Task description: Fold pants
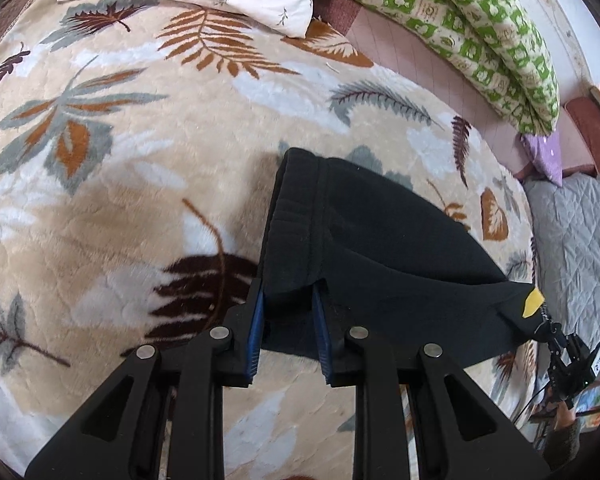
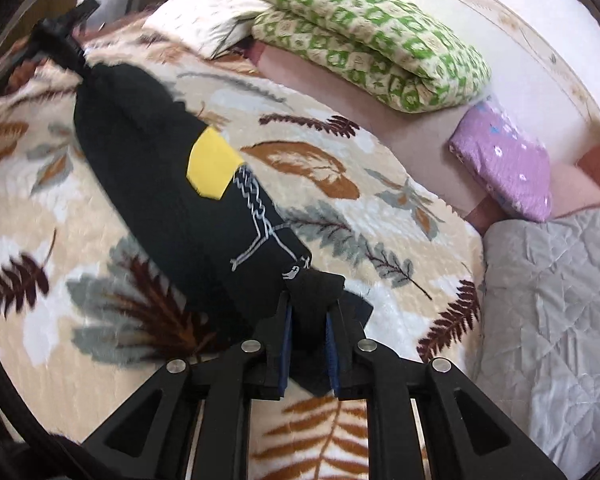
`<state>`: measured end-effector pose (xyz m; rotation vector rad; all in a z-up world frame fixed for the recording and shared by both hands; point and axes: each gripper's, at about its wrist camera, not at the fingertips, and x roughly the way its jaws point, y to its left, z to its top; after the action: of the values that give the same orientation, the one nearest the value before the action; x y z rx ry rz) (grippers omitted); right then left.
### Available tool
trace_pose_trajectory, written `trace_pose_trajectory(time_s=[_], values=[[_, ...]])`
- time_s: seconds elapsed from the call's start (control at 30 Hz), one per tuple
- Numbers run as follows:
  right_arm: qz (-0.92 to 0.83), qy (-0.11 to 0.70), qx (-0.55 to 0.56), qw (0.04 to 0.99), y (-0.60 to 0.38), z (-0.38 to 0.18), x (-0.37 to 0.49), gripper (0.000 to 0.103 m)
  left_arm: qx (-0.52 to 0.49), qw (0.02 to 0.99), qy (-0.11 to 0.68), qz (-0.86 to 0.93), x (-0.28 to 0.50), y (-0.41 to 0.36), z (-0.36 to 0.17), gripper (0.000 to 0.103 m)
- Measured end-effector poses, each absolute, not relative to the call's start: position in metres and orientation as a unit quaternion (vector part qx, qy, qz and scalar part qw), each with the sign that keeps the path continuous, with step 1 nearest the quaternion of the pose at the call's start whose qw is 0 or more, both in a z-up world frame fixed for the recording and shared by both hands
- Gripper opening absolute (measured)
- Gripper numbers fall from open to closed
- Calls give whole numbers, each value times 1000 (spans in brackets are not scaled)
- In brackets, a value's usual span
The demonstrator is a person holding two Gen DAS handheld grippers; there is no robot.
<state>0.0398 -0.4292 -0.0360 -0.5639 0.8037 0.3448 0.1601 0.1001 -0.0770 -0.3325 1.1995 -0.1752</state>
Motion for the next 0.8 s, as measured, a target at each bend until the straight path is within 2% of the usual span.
trace_pose_trajectory(time_s=[0.23,0.3,0.43,0.57,0.63,0.67,0.7,0.8], values=[[132,397,-287,862,-446,-51,20,20,-104,810,570,-93,149,95,-74,23],[113,405,-287,861,-451,-54,20,23,-81,812,571,-87,148,92,-73,28],[80,428,-244,866,-469,-52,26,23,-6,816,571,-86,141,77,-66,33],[55,448,-112,885,-499,-32,36,23,61,808,579,-94,135,66,-59,33],[63,457,15,887,-522,-20,44,24,74,809,575,-93,133,66,-53,33],[67,456,53,886,-527,-18,46,26,71,811,573,-93,132,68,-50,33],[73,460,104,879,-533,-19,50,33,65,814,570,-94,132,71,-46,33],[76,477,195,854,-536,-28,60,35,19,816,568,-106,135,86,-31,33]])
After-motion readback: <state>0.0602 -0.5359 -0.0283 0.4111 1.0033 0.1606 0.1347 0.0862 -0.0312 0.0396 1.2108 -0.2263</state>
